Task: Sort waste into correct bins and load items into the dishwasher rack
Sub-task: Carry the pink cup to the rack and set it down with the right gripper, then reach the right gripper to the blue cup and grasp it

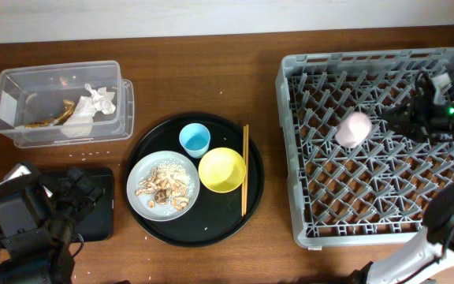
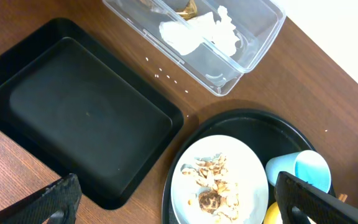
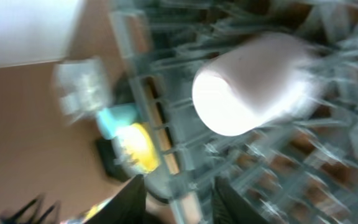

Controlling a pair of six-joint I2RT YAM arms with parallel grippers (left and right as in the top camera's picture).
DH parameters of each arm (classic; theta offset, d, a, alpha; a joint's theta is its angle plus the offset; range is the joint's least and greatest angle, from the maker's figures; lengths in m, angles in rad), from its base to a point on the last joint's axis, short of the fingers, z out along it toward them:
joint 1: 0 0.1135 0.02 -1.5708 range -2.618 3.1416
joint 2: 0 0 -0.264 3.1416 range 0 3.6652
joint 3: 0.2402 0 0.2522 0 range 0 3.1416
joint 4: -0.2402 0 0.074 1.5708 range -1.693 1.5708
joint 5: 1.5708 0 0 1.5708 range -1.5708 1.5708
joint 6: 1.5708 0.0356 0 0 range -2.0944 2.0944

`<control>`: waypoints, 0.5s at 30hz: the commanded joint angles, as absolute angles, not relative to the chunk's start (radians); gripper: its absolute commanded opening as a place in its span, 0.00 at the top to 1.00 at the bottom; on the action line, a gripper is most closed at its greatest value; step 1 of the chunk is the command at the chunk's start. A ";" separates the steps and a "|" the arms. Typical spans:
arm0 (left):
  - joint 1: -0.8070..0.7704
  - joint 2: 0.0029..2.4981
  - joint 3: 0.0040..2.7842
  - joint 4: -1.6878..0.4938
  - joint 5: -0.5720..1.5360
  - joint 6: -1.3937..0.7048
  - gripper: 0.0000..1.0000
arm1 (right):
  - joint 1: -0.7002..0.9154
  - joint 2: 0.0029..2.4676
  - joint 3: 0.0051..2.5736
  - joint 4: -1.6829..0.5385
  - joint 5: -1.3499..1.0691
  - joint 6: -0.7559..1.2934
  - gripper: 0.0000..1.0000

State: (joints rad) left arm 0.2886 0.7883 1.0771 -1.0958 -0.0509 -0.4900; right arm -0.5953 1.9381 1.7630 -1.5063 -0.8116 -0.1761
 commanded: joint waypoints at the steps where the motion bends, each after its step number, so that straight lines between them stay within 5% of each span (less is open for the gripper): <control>1: 0.290 0.788 1.078 -1.094 -0.044 -0.484 0.01 | -0.593 1.738 1.781 -1.500 -0.638 -0.017 0.62; 3: 0.290 0.788 1.078 -1.094 -0.044 -0.484 0.01 | -0.514 1.589 1.781 -1.510 -0.636 -0.022 0.59; 4: 0.290 0.788 1.078 -1.094 -0.044 -0.484 0.01 | -0.453 1.547 1.781 -1.507 -0.672 -0.052 0.43; 5: 0.290 0.788 1.078 -1.094 -0.044 -0.484 0.01 | -0.384 1.521 1.781 -1.500 -0.719 -0.055 0.39; 8: 0.290 0.788 1.078 -1.094 -0.044 -0.484 0.01 | -0.003 1.514 1.781 -1.422 -0.812 -0.053 0.37; 11: 0.290 0.788 1.078 -1.094 -0.044 -0.484 0.01 | 0.359 1.574 1.781 -1.275 -0.290 0.301 0.36; 15: 0.290 0.788 1.078 -1.094 -0.044 -0.484 0.01 | 0.567 1.711 1.780 -1.179 -0.168 0.357 0.35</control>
State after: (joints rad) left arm 0.2886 0.7883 1.0771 -1.0966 -0.0509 -0.4900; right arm 0.4843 1.6318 1.7691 -1.2243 -0.2802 0.2909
